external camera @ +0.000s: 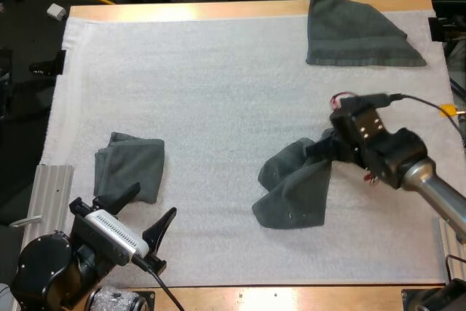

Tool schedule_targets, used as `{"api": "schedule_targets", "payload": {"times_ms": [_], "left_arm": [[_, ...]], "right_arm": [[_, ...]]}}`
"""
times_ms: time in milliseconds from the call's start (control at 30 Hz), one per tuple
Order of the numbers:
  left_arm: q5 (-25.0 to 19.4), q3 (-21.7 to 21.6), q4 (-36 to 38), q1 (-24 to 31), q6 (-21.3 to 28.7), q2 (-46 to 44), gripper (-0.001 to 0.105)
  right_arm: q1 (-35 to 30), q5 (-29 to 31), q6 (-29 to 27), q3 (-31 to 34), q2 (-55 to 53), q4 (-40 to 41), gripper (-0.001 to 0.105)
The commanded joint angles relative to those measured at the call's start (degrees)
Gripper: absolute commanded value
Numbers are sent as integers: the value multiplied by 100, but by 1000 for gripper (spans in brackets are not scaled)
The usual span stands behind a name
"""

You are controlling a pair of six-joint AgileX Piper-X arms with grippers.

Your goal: Pick towel from pile, fold and stack

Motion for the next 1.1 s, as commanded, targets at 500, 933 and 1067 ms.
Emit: {"api": "schedule_targets", "payload": {"times_ms": [500, 933, 1067], "left_arm": [[49, -16, -36, -29, -55, 21, 65], [54, -25, 386, -20, -47, -14, 65], [55, -17, 702, -30, -45, -11, 65]], "right_arm": [[-330, -183, -35, -547, -636, 1182, 59], [-313, -545, 210, -559, -1067, 2372, 57], [-75, -810, 362, -317, -1046, 2275, 57]]}}
